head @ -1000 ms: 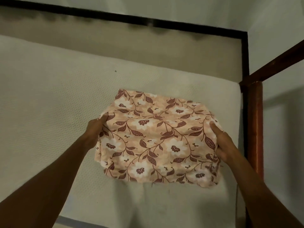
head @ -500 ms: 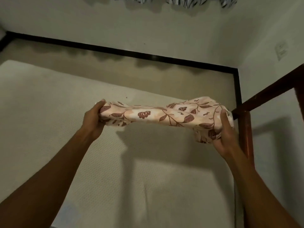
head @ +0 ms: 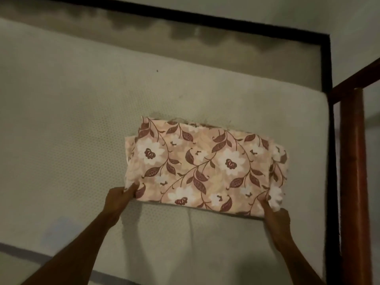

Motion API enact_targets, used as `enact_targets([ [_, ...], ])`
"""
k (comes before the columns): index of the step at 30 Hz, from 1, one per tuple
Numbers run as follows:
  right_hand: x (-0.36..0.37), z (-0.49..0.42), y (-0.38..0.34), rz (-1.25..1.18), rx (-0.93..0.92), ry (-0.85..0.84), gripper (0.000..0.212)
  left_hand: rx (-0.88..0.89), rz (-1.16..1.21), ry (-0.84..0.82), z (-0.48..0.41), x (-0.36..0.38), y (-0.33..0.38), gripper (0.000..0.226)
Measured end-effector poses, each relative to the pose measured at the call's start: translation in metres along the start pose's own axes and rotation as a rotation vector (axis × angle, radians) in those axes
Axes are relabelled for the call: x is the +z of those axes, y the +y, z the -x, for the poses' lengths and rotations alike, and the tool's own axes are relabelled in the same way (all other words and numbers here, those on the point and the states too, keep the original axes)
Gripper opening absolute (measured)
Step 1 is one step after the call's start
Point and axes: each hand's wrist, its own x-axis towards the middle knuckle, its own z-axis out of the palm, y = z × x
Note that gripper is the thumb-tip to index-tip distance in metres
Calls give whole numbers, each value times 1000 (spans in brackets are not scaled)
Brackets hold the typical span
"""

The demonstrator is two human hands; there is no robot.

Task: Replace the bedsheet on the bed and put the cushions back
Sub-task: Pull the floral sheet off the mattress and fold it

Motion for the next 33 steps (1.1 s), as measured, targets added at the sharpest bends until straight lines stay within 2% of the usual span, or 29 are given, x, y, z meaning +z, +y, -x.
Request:
enact_targets([
  [3, 9, -14, -5, 95, -79, 115, 50, 49, -52, 68, -13, 4, -10, 33],
  [5, 8, -20, -16, 74, -75, 187, 70, 73, -84, 93, -18, 5, -3, 27],
  [6, 6, -21, -23, 38, -54, 214, 81, 80, -81, 114, -21, 5, 2, 31],
  [8, 5, -25, -43, 9, -50, 231, 90, 94, -34, 155, -26, 7, 22, 42],
  [11, 14, -37, -77, 77, -146, 204, 92, 214, -56, 139, -36, 19, 55, 39],
  [13, 26, -51, -95, 84, -153, 167, 94, 219, -80, 156, -51, 27, 68, 56],
  [15, 40, -68, -108, 111, -92, 159, 98, 161, -166, 189, -83, 33, 63, 86],
  [17, 50, -82, -112, 178, -63, 168, 102, 122, -217, 166, -103, 43, 60, 97],
  [19, 56, -90, -110, 183, -78, 181, 94, 111, -175, 132, -96, 49, 74, 86],
  [23, 56, -95, -105, 172, -210, 179, 73, 104, 39, 9, -94, 50, 83, 41],
  [26, 51, -90, -110, 124, -332, 201, 55, 26, 142, -47, -93, 42, 95, 42],
  [28, 49, -88, -111, 109, -356, 179, 50, 4, 144, -55, -97, 37, 94, 43],
  [33, 57, -100, -109, 160, -306, 188, 63, 105, 138, -49, -98, 40, 98, 48],
])
